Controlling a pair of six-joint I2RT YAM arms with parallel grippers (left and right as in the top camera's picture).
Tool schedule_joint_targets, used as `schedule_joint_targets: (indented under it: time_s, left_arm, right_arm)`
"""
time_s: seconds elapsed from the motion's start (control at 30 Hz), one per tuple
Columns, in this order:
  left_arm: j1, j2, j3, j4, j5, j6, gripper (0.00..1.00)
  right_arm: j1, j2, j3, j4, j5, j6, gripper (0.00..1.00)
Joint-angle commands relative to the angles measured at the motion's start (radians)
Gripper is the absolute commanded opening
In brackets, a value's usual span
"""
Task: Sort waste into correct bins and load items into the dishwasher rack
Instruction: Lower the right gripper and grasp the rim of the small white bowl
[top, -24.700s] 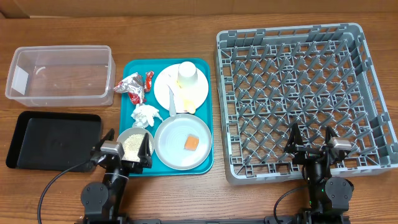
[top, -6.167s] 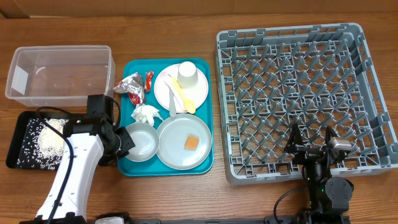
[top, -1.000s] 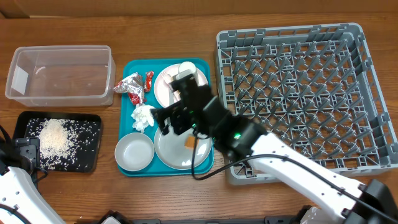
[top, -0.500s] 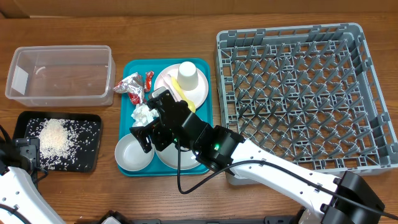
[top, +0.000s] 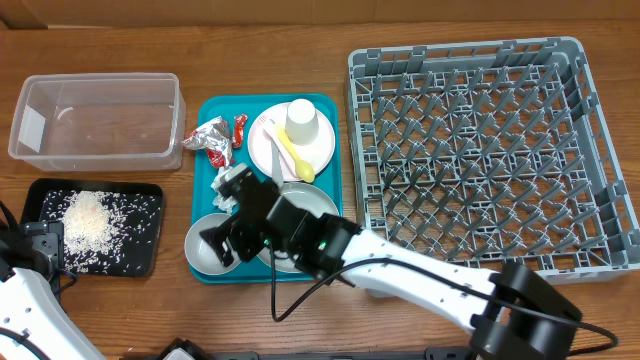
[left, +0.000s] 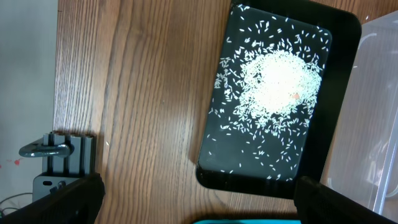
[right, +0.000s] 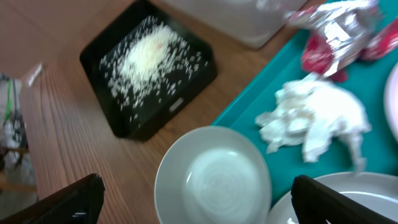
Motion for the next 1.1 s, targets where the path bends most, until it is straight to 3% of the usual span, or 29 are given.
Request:
schedule_joint_targets:
  time_s: [0.0,0.2,0.4,1.07]
  left_arm:
    - [0.004,0.001,0.021,0.0,0.001,-0.013,1.0]
    - [0.004,0.001,0.021,0.0,0.001,-0.013,1.0]
    - [0.004,0.001,0.021,0.0,0.001,-0.013,1.0]
    - [0.004,0.001,0.021,0.0,0.001,-0.013,1.0]
  right_arm:
    - [0.021,0.03,0.012,0.01,0.021,-0.023,1.0]
    - [0.021,0.047,0.011,0.01,0.027,-0.023,0.92]
    - [0.021,0.098,0.011,0.006,0.044,-0.104,0.91]
    - [0.018,0.175,0.011,-0.012,0.129,-0.092,0.77]
